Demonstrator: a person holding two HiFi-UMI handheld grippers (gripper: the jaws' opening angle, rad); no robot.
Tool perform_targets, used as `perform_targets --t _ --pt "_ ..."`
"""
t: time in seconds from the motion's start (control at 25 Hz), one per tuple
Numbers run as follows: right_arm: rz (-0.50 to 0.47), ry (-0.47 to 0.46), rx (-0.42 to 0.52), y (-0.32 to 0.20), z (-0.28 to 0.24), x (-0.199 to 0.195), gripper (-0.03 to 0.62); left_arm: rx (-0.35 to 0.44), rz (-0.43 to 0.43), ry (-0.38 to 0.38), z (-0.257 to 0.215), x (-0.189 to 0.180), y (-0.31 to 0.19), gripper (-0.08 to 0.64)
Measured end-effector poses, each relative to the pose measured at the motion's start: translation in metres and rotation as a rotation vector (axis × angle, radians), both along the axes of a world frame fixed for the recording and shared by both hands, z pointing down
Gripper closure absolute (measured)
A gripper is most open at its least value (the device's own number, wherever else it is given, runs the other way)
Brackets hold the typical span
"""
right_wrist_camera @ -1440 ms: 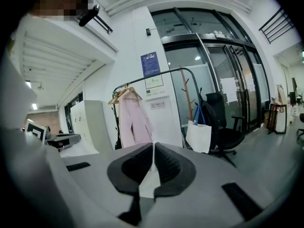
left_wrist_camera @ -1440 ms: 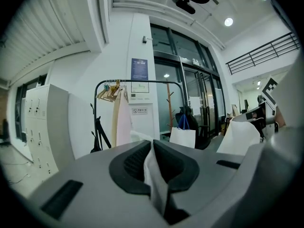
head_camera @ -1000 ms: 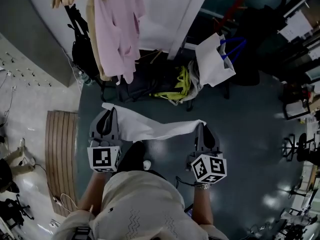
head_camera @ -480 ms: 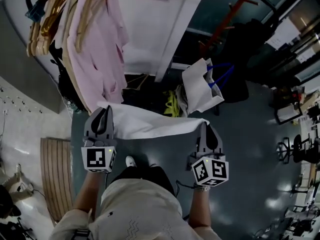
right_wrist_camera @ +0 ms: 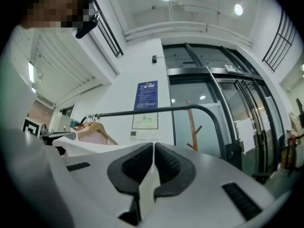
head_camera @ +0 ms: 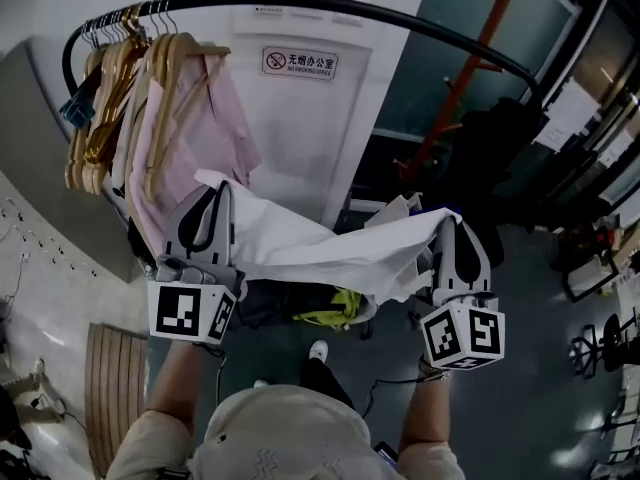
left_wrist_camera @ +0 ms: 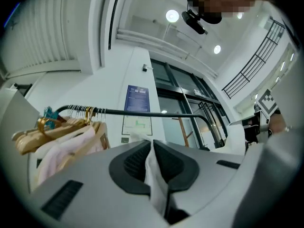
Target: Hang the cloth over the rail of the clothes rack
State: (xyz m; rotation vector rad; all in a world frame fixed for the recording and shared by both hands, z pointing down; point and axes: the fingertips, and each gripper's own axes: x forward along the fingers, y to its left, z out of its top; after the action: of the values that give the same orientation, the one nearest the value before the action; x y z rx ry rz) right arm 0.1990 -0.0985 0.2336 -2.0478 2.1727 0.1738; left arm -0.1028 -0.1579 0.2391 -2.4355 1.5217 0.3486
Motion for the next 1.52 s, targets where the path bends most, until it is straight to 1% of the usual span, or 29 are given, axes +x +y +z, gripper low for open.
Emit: perform_targets --t 0.08,0.2,0.28,0.36,0.48,0.72,0.84,0.96,1.08,1.2,1.28,1.36,1.44,1.52 --pt "-0.048 0.002 0.072 -0.022 -0.034 0.016 0.569 0.059 -0.032 0.021 -0.032 0.014 -0.017 0.537" --pt "-0.100 0.030 0.173 -0.050 -0.087 0.042 0.569 0.153 -0.079 0.060 -0.081 0.034 -0.037 0.537" --pt "-0.121 0.051 0.238 -0.066 -0.125 0.058 0.569 0.226 -0.115 0.060 -0.114 0.049 -0.045 0.537" --pt "-0.133 0.080 0.297 -0.078 -0.159 0.068 0.569 0.296 -0.154 0.045 -0.142 0.062 -0.049 0.537" --pt "-0.142 0.148 0.359 -0.095 -0.200 0.069 0.569 0.384 -0.209 0.024 -0.175 0.070 -0.055 0.537" --pt "-0.192 0.223 0.400 -0.119 -0.266 0.056 0.569 0.542 -0.325 -0.066 -0.251 0.058 -0.065 0.537" --pt "-0.162 0.277 0.429 -0.126 -0.298 0.049 0.569 0.567 -0.359 -0.103 -0.285 0.054 -0.075 0.537" --pt "-0.123 0.311 0.474 -0.130 -0.334 0.046 0.569 0.607 -0.372 -0.127 -0.318 0.055 -0.085 0.537" --pt "-0.119 0.308 0.473 -0.150 -0.365 0.048 0.569 0.639 -0.353 -0.130 -0.346 0.060 -0.099 0.537" --pt "-0.117 0.308 0.466 -0.176 -0.385 0.046 0.569 0.642 -0.373 -0.176 -0.367 0.059 -0.126 0.537" --pt "-0.089 0.334 0.472 -0.191 -0.394 0.046 0.569 0.629 -0.388 -0.201 -0.379 0.055 -0.148 0.537" --pt "-0.073 0.369 0.461 -0.207 -0.398 0.045 0.569 0.599 -0.390 -0.227 -0.388 0.053 -0.170 0.537" --pt "-0.093 0.389 0.424 -0.226 -0.394 0.044 0.569 0.556 -0.388 -0.264 -0.390 0.051 -0.190 0.537" --pt "-0.128 0.417 0.372 -0.246 -0.384 0.043 0.569 0.512 -0.398 -0.319 -0.386 0.050 -0.208 0.537"
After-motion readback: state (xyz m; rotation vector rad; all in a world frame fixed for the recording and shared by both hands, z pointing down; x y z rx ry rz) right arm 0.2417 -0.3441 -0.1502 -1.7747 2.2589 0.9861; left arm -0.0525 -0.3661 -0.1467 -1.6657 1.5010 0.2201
